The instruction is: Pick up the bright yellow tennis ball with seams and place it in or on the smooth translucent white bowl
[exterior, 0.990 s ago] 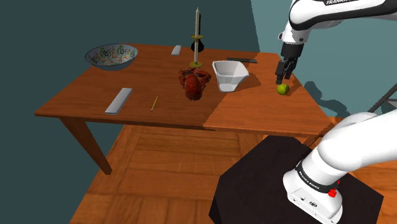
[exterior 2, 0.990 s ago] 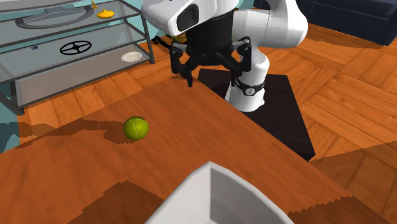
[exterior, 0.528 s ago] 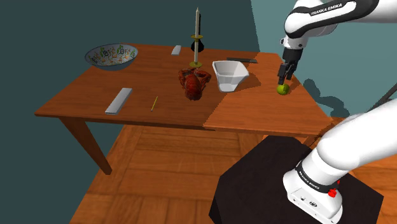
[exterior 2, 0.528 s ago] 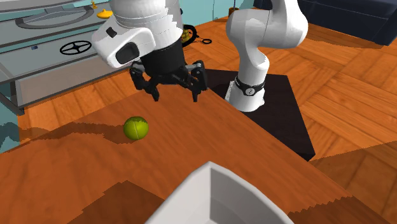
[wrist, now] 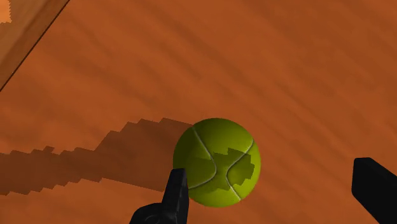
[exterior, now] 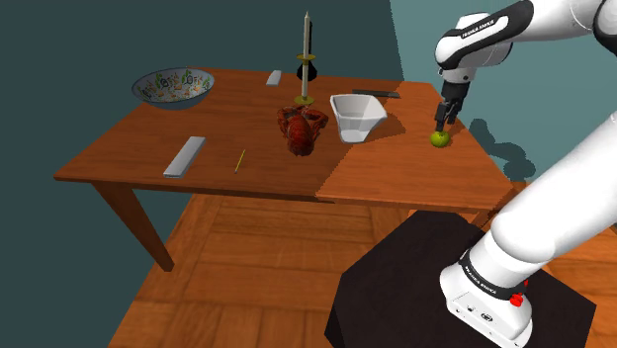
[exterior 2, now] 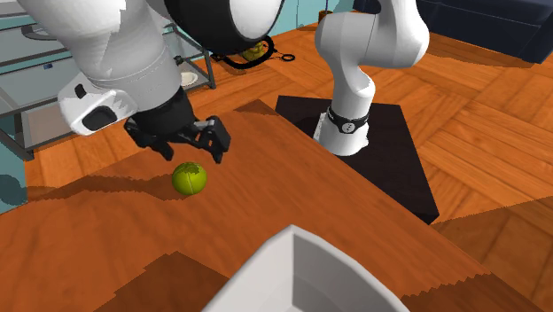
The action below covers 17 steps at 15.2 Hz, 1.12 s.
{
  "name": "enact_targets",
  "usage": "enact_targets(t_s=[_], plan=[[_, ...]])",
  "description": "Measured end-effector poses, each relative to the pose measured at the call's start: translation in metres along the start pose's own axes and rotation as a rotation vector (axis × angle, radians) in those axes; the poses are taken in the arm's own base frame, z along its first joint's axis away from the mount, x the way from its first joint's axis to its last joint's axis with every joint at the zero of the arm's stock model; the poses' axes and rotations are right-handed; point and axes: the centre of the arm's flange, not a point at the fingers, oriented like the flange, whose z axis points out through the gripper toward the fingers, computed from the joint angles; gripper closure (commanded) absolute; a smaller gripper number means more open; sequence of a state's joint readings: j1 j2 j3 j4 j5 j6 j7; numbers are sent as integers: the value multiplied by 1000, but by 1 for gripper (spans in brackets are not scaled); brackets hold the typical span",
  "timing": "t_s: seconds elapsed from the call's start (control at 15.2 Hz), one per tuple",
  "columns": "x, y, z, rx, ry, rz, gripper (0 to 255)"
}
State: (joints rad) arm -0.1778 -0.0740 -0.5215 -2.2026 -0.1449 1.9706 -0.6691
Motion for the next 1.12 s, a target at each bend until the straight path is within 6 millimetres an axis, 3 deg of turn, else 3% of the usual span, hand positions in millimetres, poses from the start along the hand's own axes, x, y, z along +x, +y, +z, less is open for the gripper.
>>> enact_targets(t_s=[0.2, 0.66, 1.06, 1.12], plan=[[10, 23, 10, -7, -2, 3, 0], [11, 26, 45, -9, -2, 3, 0], [11, 27, 49, -9, -2, 3, 0], [11, 27, 49, -9, -2, 3, 255]])
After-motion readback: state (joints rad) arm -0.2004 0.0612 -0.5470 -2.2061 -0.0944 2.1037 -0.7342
